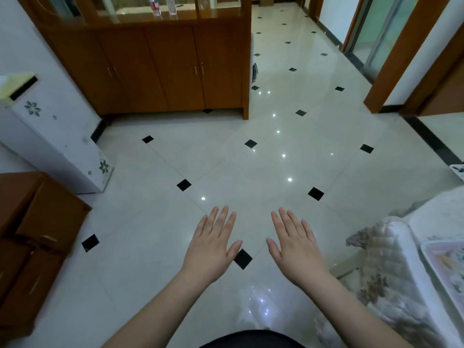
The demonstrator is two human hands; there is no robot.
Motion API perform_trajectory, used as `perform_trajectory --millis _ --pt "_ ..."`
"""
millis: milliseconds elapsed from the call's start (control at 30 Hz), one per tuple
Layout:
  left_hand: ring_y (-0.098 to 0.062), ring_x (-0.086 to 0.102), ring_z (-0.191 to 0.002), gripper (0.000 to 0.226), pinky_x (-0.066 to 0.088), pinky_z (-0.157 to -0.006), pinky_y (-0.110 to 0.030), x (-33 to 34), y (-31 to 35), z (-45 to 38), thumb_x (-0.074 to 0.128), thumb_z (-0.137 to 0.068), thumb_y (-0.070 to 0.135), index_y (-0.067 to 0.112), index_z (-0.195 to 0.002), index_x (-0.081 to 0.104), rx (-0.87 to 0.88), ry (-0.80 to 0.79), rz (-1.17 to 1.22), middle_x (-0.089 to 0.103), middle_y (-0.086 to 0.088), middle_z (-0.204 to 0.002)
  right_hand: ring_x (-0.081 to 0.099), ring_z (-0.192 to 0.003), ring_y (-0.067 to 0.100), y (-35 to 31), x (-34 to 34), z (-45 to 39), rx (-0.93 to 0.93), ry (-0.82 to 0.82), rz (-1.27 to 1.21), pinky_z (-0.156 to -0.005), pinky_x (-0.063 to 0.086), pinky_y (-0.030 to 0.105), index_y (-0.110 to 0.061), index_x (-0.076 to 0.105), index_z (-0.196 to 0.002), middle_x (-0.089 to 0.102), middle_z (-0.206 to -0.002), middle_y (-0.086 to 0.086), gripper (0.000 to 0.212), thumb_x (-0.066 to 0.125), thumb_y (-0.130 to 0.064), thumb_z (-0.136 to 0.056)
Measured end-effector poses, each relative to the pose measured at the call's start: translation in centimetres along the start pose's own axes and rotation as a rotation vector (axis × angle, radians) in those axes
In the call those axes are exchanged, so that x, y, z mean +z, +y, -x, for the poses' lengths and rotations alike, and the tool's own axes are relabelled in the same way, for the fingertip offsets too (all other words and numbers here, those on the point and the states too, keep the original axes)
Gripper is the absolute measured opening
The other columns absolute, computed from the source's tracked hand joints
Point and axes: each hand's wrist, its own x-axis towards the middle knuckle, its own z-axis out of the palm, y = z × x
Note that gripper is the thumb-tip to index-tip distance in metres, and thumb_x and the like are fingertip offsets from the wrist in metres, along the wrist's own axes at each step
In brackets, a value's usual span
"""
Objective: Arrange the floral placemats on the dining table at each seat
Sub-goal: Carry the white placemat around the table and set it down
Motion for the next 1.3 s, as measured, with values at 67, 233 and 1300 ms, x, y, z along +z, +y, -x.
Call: perform_trajectory --millis 67,233,1300 --pt "-0.024 0.026 -0.145 0.066 0.007 -0.119 -0.036 0.2 -0.2 -2.0 0.031 -0.098 0.054 0.015 -0.15 0.044 0.003 0.007 -0.001 0.041 -0.006 -0.157 0.047 -0.135 0.025 0.7 0.1 -1.9 0.008 -0.009 -0.011 -0.111 0.02 0.04 -0.012 0.046 -0.144 0.049 -0.147 0.008 0.062 0.033 -0.045 -0.094" --pt "-0.025 0.022 -0.147 0.066 0.004 -0.119 -0.036 1.2 -1.9 -7.3 0.03 -0.099 0.055 0.016 -0.151 0.043 0.039 0.02 -0.019 0.038 -0.006 -0.158 0.046 -0.136 0.025 1.5 0.8 -6.7 0.035 -0.029 -0.014 -0.112 0.018 0.04 -0.012 0.045 -0.145 0.048 -0.148 0.006 0.061 0.032 -0.046 -0.095" --pt "-0.031 0.04 -0.143 0.066 0.019 -0.115 -0.043 6.3 -1.2 -45.3 0.028 -0.099 0.053 0.015 -0.15 0.044 0.398 -0.041 0.023 0.042 -0.007 -0.156 0.051 -0.132 0.027 14.8 1.3 -30.8 0.467 -0.008 0.055 -0.109 0.021 0.039 -0.011 0.051 -0.141 0.052 -0.144 0.01 0.061 0.034 -0.045 -0.094"
